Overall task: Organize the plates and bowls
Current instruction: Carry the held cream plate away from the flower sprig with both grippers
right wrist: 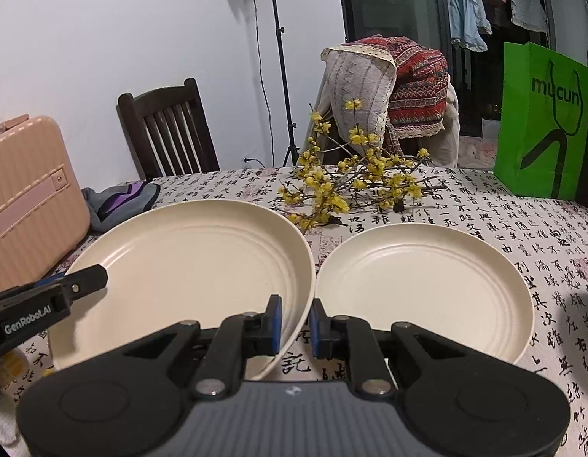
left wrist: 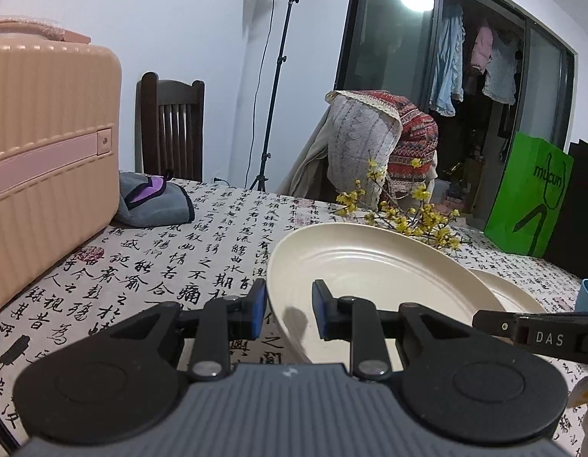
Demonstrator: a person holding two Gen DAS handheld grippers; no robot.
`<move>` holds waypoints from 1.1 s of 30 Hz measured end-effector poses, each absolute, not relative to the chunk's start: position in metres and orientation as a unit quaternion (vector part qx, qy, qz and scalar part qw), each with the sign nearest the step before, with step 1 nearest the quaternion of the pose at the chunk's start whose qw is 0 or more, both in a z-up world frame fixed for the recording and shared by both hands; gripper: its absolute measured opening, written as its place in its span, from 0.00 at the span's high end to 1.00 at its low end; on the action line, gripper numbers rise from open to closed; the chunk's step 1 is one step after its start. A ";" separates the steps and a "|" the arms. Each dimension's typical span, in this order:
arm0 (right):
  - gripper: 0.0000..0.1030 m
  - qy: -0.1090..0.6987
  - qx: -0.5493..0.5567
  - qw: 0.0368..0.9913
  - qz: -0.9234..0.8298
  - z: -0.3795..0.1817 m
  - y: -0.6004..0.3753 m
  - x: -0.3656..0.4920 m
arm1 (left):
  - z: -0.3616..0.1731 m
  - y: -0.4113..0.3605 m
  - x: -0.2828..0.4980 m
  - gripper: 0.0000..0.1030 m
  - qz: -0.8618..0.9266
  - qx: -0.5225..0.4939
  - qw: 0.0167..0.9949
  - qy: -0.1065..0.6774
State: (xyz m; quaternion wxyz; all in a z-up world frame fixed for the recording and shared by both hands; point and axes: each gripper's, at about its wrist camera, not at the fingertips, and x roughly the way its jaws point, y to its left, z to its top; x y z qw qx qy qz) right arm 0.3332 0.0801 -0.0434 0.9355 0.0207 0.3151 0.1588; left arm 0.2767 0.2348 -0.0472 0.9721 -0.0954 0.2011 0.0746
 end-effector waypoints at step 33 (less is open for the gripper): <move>0.86 0.303 0.037 0.939 0.156 -0.027 0.050 0.293 | -0.026 0.206 0.241 0.75 0.070 -0.092 0.973 0.199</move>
